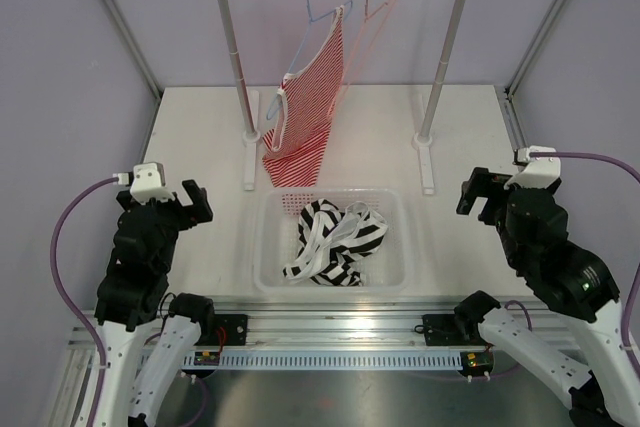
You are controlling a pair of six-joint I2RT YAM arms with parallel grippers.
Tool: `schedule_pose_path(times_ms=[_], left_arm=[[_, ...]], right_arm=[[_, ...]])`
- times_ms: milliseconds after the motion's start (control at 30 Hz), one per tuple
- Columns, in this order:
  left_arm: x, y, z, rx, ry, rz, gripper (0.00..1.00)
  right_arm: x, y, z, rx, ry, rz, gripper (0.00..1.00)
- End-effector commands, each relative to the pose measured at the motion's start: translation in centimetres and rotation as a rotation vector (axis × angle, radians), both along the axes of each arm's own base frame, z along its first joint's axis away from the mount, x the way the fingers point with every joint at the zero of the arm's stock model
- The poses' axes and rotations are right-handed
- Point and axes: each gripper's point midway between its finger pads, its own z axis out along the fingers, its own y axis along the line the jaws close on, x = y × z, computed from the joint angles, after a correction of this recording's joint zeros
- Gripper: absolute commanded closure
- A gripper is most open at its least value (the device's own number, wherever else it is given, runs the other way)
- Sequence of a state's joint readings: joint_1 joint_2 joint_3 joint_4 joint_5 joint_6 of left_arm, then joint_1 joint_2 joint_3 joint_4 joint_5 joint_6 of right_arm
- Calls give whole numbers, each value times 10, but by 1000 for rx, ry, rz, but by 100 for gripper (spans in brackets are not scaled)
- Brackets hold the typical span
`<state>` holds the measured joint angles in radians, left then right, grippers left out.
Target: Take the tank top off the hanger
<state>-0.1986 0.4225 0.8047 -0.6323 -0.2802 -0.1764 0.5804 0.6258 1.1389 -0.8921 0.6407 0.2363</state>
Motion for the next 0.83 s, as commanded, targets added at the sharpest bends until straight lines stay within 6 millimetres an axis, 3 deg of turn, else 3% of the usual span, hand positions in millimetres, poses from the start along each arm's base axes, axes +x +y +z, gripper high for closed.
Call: schedule_pose_path(times_ms=[0, 233, 500, 800], left_arm=[[0, -3, 18, -22, -86, -18, 1], [-1, -2, 21, -24, -100, -15, 1], [0, -1, 19, -23, -94, -7, 1], [1, -1, 18, -21, -91, -8, 1]], right_arm=[[-12, -14, 7, 1, -26, -30, 1], [-12, -14, 8, -2, -23, -28, 0], [-2, 0, 4, 14, -15, 9, 1], [-2, -1, 5, 27, -33, -4, 0]])
